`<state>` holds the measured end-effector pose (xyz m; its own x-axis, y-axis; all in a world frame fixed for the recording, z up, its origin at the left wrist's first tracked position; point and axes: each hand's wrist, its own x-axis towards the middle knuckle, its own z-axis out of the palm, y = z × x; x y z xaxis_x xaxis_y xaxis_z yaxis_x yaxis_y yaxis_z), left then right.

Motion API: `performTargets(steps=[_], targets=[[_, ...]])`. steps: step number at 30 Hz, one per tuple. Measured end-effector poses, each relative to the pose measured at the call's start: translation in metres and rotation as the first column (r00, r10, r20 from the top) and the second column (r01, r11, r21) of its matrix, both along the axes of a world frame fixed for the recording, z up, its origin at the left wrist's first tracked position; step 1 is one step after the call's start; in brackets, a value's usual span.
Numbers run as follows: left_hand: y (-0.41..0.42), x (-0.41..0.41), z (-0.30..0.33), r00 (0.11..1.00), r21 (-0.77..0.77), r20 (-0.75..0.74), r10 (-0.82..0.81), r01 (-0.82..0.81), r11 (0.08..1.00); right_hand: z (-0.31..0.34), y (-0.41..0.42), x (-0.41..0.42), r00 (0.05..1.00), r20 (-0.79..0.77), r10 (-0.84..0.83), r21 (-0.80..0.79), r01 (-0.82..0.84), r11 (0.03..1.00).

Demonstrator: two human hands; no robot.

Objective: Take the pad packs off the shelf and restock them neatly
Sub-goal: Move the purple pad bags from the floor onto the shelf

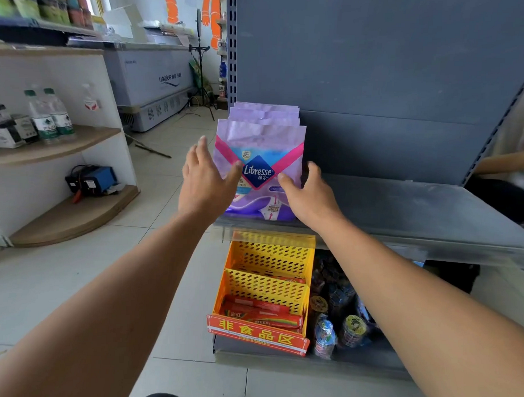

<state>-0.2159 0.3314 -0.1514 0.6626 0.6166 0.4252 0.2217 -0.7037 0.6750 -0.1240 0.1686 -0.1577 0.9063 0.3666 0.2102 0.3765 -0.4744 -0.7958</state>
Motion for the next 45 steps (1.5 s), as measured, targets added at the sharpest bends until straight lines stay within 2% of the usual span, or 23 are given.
performTargets(steps=[2, 4, 7, 9, 12, 17, 21, 25, 29, 32, 35, 38, 40, 43, 45], targets=[[-0.011, -0.013, 0.006, 0.999, 0.295, 0.025, 0.032, -0.038, 0.955, 0.005, -0.015, -0.006, 0.988, 0.151, -0.021, -0.122, 0.039, 0.992], [-0.024, -0.02, 0.012, 1.0, 0.492, 0.027, 0.014, -0.025, 0.87, 0.01, -0.036, -0.011, 0.949, 0.314, -0.015, -0.235, 0.093, 0.967], [-0.06, -0.022, 0.023, 0.997, 0.631, -0.026, -0.079, 0.077, 0.772, 0.017, -0.077, -0.02, 0.867, 0.496, 0.051, -0.374, 0.16, 0.913], [-0.096, -0.019, 0.027, 0.982, 0.646, -0.062, -0.178, 0.176, 0.743, 0.019, -0.11, -0.027, 0.824, 0.56, 0.092, -0.429, 0.193, 0.882], [-0.153, -0.007, 0.024, 0.94, 0.589, -0.196, -0.279, 0.341, 0.733, 0.017, -0.169, -0.033, 0.82, 0.563, 0.102, -0.481, 0.225, 0.847], [-0.261, 0.03, -0.002, 0.835, 0.555, -0.391, -0.387, 0.549, 0.625, -0.006, -0.292, -0.029, 0.879, 0.476, 0.022, -0.593, 0.303, 0.746], [-0.361, 0.059, -0.038, 0.694, 0.444, -0.52, -0.497, 0.717, 0.537, -0.04, -0.405, -0.03, 0.931, 0.336, -0.141, -0.642, 0.337, 0.689], [-0.468, 0.081, -0.089, 0.519, 0.315, -0.645, -0.561, 0.849, 0.424, -0.096, -0.515, -0.034, 0.919, 0.188, -0.348, -0.66, 0.38, 0.648], [-0.566, 0.096, -0.156, 0.335, 0.174, -0.725, -0.602, 0.935, 0.31, -0.172, -0.599, -0.046, 0.834, -0.009, -0.551, -0.626, 0.425, 0.653], [-0.624, 0.109, -0.218, 0.217, 0.079, -0.774, -0.594, 0.965, 0.249, -0.242, -0.643, -0.049, 0.719, -0.203, -0.665, -0.576, 0.461, 0.675], [-0.666, 0.124, -0.287, 0.123, -0.017, -0.817, -0.563, 0.971, 0.237, -0.326, -0.672, -0.043, 0.546, -0.388, -0.743, -0.54, 0.518, 0.663], [-0.694, 0.133, -0.356, 0.046, -0.101, -0.846, -0.531, 0.964, 0.245, -0.403, -0.692, -0.035, 0.422, -0.519, -0.743, -0.524, 0.53, 0.667], [-0.706, 0.137, -0.396, 0.001, -0.16, -0.855, -0.519, 0.951, 0.266, -0.44, -0.704, -0.023, 0.398, -0.516, -0.759, -0.556, 0.518, 0.65], [-0.715, 0.138, -0.445, -0.057, -0.236, -0.855, -0.516, 0.928, 0.288, -0.482, -0.723, -0.003, 0.424, -0.394, -0.815, -0.575, 0.578, 0.579], [-0.717, 0.137, -0.468, -0.092, -0.29, -0.851, -0.516, 0.903, 0.317, -0.501, -0.733, 0.003, 0.385, -0.378, -0.842, -0.55, 0.638, 0.539]])
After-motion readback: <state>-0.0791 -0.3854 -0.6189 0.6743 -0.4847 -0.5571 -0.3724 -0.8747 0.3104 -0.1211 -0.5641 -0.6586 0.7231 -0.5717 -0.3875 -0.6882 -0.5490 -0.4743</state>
